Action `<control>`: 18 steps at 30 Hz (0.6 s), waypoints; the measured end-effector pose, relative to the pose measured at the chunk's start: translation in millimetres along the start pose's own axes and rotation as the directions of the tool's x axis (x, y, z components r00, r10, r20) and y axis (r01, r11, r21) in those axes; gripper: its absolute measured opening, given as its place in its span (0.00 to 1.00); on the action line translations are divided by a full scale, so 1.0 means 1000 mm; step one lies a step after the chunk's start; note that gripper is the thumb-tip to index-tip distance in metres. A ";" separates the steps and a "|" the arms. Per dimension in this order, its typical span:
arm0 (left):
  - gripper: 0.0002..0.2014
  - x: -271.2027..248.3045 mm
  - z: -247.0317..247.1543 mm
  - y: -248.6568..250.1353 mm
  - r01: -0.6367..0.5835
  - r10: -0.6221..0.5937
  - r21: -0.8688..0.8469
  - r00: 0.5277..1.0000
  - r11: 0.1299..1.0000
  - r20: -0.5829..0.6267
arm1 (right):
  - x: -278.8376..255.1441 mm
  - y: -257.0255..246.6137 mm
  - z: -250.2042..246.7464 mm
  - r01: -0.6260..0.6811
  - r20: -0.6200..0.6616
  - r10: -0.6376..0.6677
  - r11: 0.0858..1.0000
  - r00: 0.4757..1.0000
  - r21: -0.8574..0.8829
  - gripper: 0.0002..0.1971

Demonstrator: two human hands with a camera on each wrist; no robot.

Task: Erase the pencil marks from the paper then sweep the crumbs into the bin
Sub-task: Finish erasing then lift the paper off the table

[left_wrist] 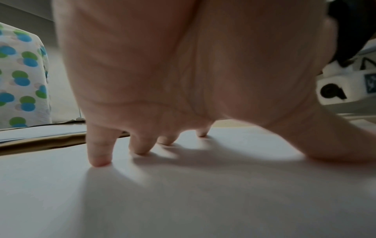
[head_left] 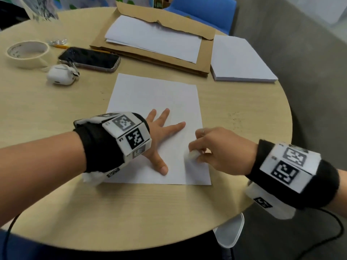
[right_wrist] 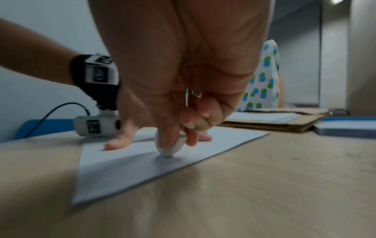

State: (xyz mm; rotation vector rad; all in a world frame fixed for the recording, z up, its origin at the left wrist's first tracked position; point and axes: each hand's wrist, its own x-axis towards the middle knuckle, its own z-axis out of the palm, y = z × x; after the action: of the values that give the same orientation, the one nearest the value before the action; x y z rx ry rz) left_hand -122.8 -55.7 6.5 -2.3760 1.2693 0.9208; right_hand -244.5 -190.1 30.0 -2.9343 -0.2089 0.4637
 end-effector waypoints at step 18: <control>0.61 -0.001 -0.002 -0.001 -0.018 0.018 0.003 0.999 1.000 -0.027 | -0.023 0.010 -0.010 -0.185 0.091 0.172 0.969 0.981 0.166 0.13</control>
State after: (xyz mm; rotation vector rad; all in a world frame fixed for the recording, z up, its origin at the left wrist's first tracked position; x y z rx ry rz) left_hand -121.4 -55.8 8.8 -2.3865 1.3027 0.8943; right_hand -261.5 -205.2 44.0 -2.7774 0.0849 0.5878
